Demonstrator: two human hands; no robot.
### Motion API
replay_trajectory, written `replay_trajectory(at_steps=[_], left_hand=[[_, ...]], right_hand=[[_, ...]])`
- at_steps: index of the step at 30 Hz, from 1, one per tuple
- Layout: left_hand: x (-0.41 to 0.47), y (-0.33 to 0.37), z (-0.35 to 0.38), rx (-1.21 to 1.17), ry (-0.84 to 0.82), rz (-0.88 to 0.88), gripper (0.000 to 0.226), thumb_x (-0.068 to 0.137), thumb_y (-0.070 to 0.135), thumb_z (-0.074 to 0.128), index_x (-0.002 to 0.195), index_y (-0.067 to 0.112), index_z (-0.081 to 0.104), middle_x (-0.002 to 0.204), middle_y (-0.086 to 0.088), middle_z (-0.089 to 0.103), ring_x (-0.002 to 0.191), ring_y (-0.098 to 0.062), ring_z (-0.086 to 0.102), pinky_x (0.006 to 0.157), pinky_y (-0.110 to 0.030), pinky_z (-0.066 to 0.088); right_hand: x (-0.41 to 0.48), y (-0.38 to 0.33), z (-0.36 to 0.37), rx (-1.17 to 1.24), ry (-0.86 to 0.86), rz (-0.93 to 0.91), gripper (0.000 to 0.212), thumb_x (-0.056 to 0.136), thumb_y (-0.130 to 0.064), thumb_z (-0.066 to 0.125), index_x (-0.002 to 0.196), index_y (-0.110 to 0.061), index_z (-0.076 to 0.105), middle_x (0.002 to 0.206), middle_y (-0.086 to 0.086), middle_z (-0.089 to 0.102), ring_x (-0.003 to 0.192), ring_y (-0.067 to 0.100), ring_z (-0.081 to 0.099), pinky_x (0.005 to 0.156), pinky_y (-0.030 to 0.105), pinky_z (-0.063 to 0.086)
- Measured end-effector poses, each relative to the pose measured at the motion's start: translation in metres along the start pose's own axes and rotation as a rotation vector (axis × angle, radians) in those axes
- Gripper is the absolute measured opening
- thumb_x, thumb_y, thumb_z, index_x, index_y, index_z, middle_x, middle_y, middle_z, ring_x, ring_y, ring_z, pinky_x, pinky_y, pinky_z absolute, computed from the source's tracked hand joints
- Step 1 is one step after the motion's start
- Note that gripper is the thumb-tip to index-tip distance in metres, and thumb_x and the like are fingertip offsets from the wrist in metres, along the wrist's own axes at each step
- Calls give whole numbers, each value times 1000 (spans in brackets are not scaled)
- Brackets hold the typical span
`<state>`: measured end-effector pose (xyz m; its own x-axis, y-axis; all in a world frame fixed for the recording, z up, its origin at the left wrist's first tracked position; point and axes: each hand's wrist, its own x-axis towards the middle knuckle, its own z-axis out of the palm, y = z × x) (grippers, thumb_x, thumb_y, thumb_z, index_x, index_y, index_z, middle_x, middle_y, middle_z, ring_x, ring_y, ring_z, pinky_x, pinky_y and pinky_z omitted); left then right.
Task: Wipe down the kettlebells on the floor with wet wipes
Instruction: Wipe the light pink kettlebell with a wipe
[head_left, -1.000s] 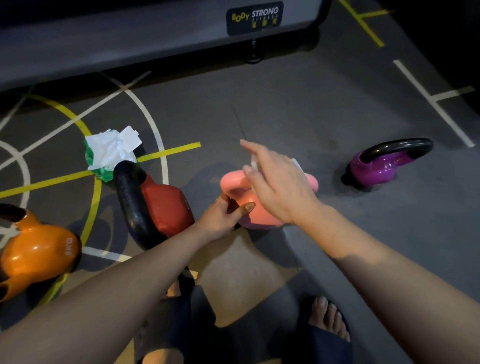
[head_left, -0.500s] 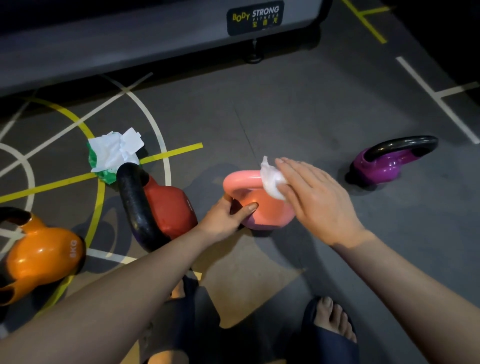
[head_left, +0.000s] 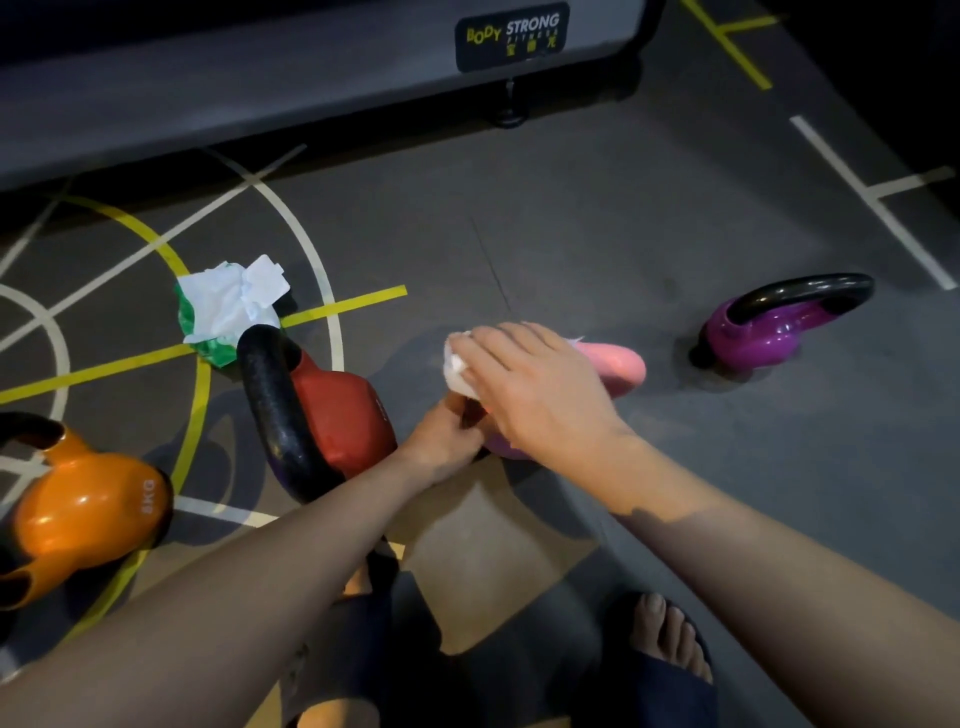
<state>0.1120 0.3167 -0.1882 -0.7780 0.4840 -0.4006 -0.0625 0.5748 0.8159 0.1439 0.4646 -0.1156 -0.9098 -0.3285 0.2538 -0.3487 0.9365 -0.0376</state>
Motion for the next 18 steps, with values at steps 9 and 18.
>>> replay_trajectory(at_steps=[9, 18], left_hand=[[-1, 0, 3, -98, 25, -24, 53, 97, 39, 67, 142, 21, 47, 123, 3, 62, 120, -17, 59, 96, -23, 40], [2, -2, 1, -39, 15, -10, 79, 84, 55, 68, 149, 22, 38, 134, 7, 57, 128, -13, 52, 108, -32, 42]], right_hand=[[-59, 52, -16, 50, 183, 285, 41, 109, -24, 38, 130, -4, 66, 126, 12, 70, 123, 29, 64, 118, 48, 37], [8, -4, 5, -21, 129, 140, 40, 102, -24, 47, 132, -3, 64, 134, 16, 66, 122, 27, 65, 111, 44, 42]])
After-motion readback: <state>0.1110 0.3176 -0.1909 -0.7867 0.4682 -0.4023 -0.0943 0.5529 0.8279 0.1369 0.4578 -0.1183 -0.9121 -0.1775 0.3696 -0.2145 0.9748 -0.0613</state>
